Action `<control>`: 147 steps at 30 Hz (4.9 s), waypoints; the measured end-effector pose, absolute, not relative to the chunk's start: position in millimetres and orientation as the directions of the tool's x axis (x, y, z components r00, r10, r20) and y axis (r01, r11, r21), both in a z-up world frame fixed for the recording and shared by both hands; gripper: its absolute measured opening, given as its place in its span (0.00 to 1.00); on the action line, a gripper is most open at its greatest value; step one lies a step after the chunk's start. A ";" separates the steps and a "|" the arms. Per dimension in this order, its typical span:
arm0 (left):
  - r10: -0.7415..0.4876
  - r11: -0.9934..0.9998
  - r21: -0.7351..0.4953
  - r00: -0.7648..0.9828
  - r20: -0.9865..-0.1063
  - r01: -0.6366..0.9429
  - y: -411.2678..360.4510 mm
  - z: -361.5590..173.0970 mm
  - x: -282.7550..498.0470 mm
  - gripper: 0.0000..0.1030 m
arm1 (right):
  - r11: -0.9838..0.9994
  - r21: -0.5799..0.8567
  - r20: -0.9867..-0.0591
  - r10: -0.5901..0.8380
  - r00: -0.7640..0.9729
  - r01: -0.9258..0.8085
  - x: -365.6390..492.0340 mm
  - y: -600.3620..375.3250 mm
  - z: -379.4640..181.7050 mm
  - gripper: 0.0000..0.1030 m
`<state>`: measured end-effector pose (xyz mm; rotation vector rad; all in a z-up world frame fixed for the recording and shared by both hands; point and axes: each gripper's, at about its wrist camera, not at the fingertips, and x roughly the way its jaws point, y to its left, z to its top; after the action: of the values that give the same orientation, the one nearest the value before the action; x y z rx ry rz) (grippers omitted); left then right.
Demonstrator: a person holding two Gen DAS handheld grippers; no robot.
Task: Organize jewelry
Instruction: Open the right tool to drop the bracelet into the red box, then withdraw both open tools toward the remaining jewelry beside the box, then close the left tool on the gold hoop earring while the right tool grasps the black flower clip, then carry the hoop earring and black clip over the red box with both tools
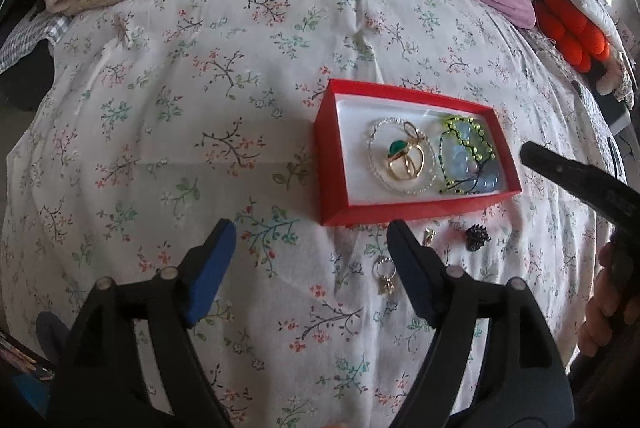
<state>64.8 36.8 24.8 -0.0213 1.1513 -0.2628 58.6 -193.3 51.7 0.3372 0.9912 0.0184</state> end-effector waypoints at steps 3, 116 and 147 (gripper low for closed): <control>-0.217 0.968 -0.151 0.368 -0.904 0.200 36.6 23.4 60.3 0.79 | 0.952 0.277 -0.800 0.152 0.580 0.132 46.0 -193.3 61.8 0.72; -0.431 0.860 -0.295 0.282 -0.857 0.417 9.6 -11.8 33.3 0.06 | 0.994 0.106 -0.916 0.100 0.389 -0.006 27.6 -183.6 -26.9 0.69; -0.418 0.864 -0.291 0.264 -0.869 0.411 12.2 -11.2 33.1 0.06 | 0.992 0.125 -0.915 0.113 0.387 0.006 28.2 -157.8 -17.9 0.24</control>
<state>33.1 12.2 -11.2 -0.0071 1.1766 -0.5607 28.2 -157.8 -17.9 0.1138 1.1723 0.0679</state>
